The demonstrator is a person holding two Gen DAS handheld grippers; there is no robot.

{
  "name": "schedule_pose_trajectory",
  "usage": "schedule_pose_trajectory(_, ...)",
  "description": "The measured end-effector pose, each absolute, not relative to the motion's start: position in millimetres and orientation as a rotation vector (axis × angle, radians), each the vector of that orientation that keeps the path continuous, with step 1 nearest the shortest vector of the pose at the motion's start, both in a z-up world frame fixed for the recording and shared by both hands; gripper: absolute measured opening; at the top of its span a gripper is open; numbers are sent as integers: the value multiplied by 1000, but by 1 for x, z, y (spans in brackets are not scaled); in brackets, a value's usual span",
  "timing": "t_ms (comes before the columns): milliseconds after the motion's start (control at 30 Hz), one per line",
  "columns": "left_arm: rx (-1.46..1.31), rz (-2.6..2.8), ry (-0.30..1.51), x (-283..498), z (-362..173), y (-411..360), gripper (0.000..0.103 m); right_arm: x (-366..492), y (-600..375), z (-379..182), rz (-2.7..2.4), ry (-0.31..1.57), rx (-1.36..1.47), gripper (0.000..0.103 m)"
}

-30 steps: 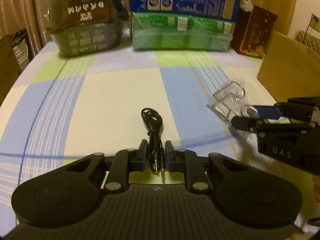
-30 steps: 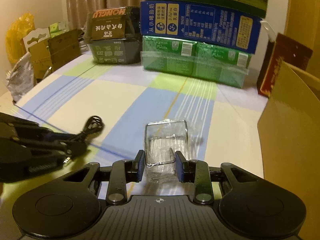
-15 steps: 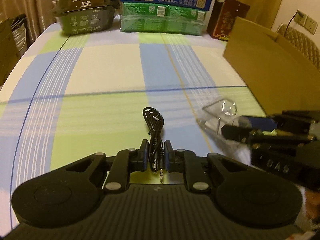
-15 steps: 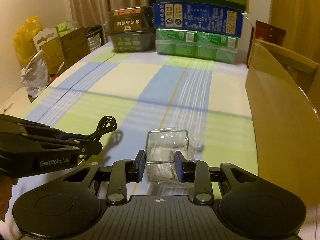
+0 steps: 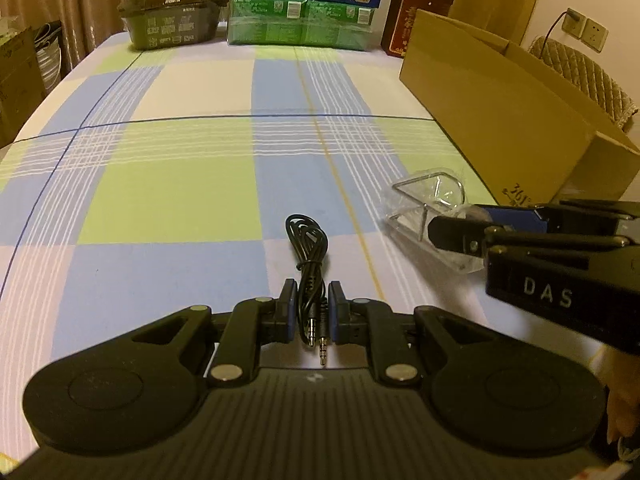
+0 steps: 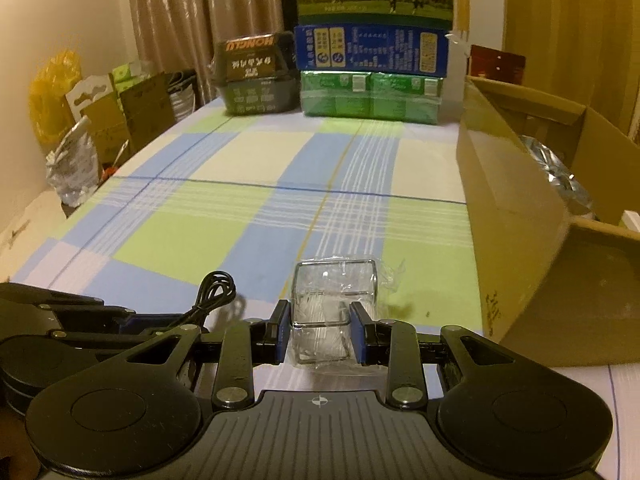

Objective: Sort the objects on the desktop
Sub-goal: 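Lift and carry the black cable and clear wire holder toward the cardboard box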

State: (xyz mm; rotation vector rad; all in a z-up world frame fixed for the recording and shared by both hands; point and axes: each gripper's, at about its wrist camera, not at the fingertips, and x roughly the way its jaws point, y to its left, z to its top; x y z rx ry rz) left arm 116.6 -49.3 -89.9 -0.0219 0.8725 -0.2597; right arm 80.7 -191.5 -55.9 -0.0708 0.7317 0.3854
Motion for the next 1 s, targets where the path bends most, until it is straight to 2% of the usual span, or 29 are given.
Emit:
schedule_pose_trajectory(367,-101,-251,818,111,-59,-47,12,59,-198,-18,421,660,-29,28)
schedule_pose_trajectory(1000,-71,-255,770,82,-2,-82,12,29,-235,34,401,553,-18,28)
